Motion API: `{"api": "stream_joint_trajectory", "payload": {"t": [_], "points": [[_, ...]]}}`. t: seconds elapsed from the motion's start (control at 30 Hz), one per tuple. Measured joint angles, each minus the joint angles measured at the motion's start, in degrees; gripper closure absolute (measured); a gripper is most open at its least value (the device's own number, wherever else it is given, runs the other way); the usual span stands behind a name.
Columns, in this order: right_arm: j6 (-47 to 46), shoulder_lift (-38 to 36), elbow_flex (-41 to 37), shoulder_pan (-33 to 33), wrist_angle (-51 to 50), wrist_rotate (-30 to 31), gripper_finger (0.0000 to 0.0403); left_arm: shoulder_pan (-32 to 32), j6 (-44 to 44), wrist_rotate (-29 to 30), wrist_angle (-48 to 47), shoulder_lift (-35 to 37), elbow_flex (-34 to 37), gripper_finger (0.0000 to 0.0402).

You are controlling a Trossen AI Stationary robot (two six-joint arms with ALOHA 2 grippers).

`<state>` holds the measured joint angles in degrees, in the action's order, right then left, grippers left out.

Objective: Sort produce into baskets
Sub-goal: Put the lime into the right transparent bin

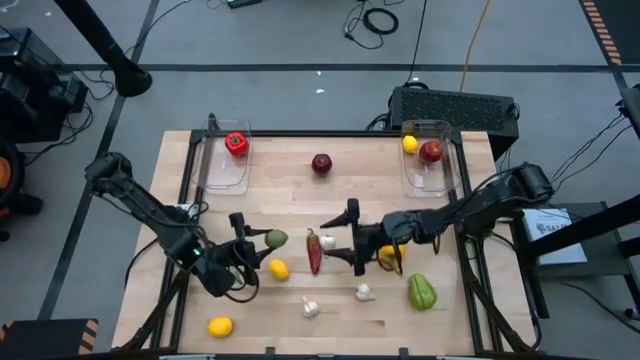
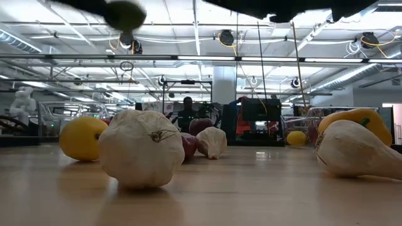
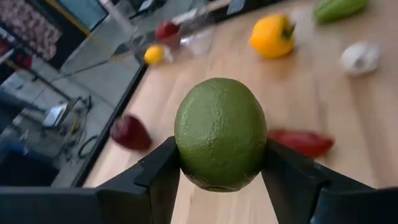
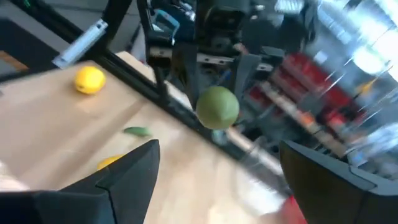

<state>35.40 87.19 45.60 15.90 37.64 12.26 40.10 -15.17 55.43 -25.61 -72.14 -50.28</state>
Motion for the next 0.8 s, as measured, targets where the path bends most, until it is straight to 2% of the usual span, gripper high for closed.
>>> {"api": "stream_joint_trajectory", "payload": {"t": [0.23,0.5,0.6,0.8], "points": [[19.3,6.7,8.7,6.3,0.3,13.3,0.0083,-0.2,5.3,-6.7,1.7,0.9,-6.7,0.0196],[37.8,16.4,20.7,9.6,-2.4,21.7,0.0083,-2.0,6.8,-16.5,2.4,0.9,-8.0,0.0196],[41.0,19.0,23.6,9.7,-4.5,24.0,0.0083,-2.8,6.5,-19.4,2.6,0.8,-8.0,0.0196],[44.1,22.7,27.3,9.7,-4.9,24.0,0.0086,-4.5,5.1,-22.9,2.5,0.8,-8.0,0.0196]]}}
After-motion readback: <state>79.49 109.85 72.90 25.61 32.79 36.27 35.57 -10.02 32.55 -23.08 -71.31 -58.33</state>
